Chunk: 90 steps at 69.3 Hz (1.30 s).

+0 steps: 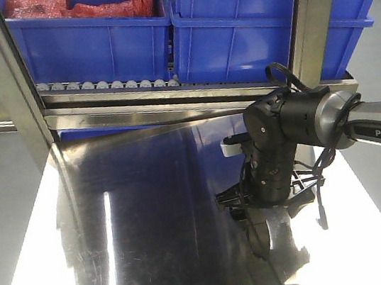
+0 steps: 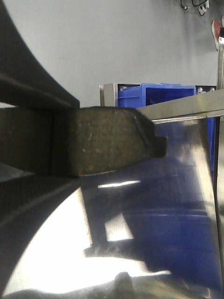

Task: Move and align brake pads A on conveyor
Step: 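Lower the open right gripper over the remaining brake pad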

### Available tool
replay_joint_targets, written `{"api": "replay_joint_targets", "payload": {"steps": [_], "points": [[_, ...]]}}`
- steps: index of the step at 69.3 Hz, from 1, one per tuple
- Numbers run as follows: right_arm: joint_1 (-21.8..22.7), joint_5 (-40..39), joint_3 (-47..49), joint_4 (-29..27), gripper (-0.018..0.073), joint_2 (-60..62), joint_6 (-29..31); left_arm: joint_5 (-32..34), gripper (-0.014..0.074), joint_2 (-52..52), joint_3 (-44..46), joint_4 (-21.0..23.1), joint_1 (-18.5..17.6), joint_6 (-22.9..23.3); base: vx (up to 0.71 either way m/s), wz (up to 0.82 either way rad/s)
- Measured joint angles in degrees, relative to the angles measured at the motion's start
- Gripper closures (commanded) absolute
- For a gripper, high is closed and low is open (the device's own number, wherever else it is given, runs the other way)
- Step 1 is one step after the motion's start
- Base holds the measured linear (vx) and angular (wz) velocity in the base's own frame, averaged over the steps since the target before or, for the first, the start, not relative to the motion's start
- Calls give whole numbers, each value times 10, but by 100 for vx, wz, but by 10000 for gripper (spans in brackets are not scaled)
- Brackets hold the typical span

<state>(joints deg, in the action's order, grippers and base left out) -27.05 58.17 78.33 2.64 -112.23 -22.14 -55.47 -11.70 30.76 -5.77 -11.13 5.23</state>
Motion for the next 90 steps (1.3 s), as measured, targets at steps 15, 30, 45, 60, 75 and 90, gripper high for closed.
{"api": "replay_joint_targets", "payload": {"steps": [15,30,45,60,75,90], "points": [[-3,-10,0,4,-29,0,0,0,603,0,0,0,0,0,0,0],[-10,-16,0,10,-29,0,-7,0,603,0,0,0,0,0,0,0],[-11,-19,0,10,-29,0,-11,0,603,0,0,0,0,0,0,0],[-14,-19,0,10,-29,0,-11,0,603,0,0,0,0,0,0,0],[-24,-19,0,12,-29,0,-12,0,603,0,0,0,0,0,0,0],[-25,-19,1,13,-29,-4,-13,0,603,0,0,0,0,0,0,0]]}}
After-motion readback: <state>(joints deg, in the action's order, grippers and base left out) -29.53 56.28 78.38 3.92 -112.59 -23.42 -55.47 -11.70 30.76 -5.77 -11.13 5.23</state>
